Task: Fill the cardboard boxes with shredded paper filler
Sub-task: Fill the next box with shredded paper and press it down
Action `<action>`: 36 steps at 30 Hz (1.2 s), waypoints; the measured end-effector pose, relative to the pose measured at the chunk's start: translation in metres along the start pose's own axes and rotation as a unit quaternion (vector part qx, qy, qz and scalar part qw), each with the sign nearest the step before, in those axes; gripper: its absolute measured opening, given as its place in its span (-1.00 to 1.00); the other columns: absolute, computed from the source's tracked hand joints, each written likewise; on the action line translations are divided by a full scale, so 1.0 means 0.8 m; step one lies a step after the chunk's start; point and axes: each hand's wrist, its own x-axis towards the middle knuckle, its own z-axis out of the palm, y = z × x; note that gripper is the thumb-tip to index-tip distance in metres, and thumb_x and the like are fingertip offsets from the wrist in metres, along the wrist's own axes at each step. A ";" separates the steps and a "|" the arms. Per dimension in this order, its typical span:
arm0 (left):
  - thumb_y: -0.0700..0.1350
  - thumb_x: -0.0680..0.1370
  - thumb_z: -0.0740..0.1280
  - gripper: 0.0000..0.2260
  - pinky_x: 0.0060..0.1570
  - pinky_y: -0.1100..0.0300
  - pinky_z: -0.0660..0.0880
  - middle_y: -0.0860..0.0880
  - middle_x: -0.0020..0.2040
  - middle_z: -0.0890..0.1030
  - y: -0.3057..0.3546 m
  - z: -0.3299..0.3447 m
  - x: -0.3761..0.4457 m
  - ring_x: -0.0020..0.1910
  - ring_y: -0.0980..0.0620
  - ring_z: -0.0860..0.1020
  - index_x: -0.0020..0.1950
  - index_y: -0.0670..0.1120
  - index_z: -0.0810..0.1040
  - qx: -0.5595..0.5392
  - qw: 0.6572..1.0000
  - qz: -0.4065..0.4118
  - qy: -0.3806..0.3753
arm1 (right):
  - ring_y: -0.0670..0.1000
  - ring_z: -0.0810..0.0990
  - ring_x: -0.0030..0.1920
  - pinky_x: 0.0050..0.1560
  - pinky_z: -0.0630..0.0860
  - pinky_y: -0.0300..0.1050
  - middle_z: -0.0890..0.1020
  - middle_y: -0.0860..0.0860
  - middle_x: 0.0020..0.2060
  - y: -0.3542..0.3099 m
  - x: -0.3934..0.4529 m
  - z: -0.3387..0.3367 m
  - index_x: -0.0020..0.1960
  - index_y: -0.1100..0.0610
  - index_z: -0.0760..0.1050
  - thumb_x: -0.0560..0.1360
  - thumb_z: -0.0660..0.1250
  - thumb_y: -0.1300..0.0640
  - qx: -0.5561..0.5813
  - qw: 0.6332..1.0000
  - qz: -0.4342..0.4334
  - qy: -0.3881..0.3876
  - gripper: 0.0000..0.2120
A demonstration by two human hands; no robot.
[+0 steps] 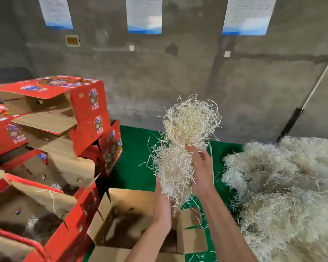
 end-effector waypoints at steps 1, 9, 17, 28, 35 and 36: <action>0.11 0.72 0.03 -0.62 0.22 -0.04 0.52 -0.05 0.27 0.62 0.007 -0.015 -0.003 0.20 -0.11 0.59 0.41 0.02 0.49 -0.035 0.999 -0.041 -0.001 | 0.09 0.54 0.26 0.27 0.49 0.24 0.51 0.05 0.36 0.004 -0.006 0.012 0.45 0.00 0.37 0.26 0.55 -0.21 0.004 1.000 0.002 -0.016 -0.17; 0.45 0.43 0.31 -0.40 0.18 -0.25 0.52 -0.14 0.25 0.64 0.072 -0.134 -0.002 0.21 -0.25 0.61 0.29 0.08 0.63 -0.139 0.978 -0.092 -0.125 | -0.16 0.64 -0.08 -0.12 0.58 -0.37 0.64 -0.17 0.15 0.080 -0.060 0.050 0.34 -0.21 0.42 0.55 0.35 0.22 -0.217 0.959 -0.140 -0.119 -0.53; 0.36 0.20 0.59 -0.12 0.40 -0.21 0.36 -0.04 0.35 0.57 0.067 -0.214 0.020 0.34 -0.14 0.52 0.44 0.06 0.48 -0.005 0.972 -0.103 -0.209 | 0.25 0.31 0.48 0.49 0.21 -0.02 0.38 0.26 0.40 0.173 -0.117 0.057 0.33 0.12 0.38 0.48 0.17 -0.19 -0.348 0.923 -0.068 -0.149 -0.47; -0.18 0.31 0.56 -0.34 0.14 -0.17 0.57 -0.09 0.14 0.68 0.025 -0.216 0.040 0.10 -0.15 0.66 0.38 -0.05 0.45 0.033 0.996 -0.064 -0.055 | -0.23 0.58 -0.14 -0.06 0.60 -0.15 0.60 -0.13 -0.05 0.203 -0.114 0.072 0.18 -0.03 0.45 0.53 0.18 -0.40 -0.143 0.987 0.039 0.068 -0.52; 0.21 0.28 0.39 -0.40 0.16 0.00 0.51 0.05 0.04 0.68 0.016 -0.203 0.018 0.06 0.02 0.62 0.24 -0.06 0.50 0.092 0.977 -0.122 -0.151 | 0.05 0.63 0.19 0.29 0.51 0.04 0.67 0.01 0.14 0.221 -0.095 0.078 0.39 0.09 0.45 0.53 0.38 -0.21 -0.209 0.968 0.090 0.100 -0.45; 0.31 0.33 0.37 -0.28 0.29 -0.07 0.44 0.01 0.22 0.63 0.017 -0.200 0.018 0.22 -0.04 0.57 0.37 -0.06 0.45 0.100 0.981 -0.123 -0.115 | 0.09 0.64 0.14 0.27 0.53 0.09 0.67 0.05 0.11 0.225 -0.094 0.074 0.39 0.11 0.42 0.60 0.34 -0.08 -0.230 0.964 0.078 0.108 -0.56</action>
